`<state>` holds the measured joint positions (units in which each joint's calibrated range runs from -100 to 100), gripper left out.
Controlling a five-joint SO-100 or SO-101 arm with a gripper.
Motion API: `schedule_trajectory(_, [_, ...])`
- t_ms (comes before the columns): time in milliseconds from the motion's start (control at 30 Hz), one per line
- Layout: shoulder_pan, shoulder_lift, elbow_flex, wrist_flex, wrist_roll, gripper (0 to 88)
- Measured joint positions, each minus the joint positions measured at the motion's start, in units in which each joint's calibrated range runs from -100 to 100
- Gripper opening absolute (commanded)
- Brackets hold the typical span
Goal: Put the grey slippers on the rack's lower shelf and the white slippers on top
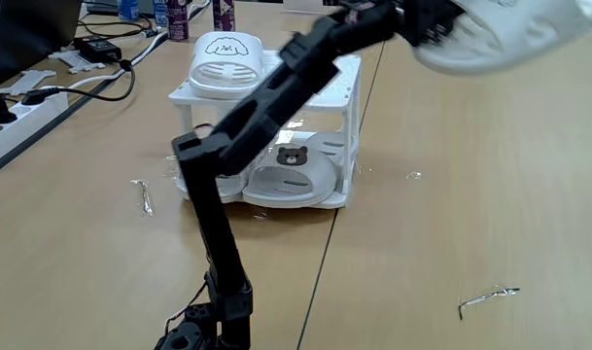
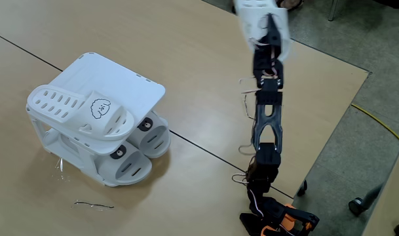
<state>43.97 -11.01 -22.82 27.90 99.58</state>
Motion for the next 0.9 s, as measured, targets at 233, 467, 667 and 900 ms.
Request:
schedule_trajectory(233, [-19.03, -6.60, 10.33, 0.00, 0.00, 0.8])
schedule_trajectory(467, [-36.18, -6.68, 10.51, 0.00, 0.00, 0.8])
schedule_trajectory(667, [-41.12, 0.33, 8.09, 0.00, 0.00, 0.8])
schedule_trajectory(900, [-41.35, 15.59, -4.04, 0.00, 0.00, 0.8])
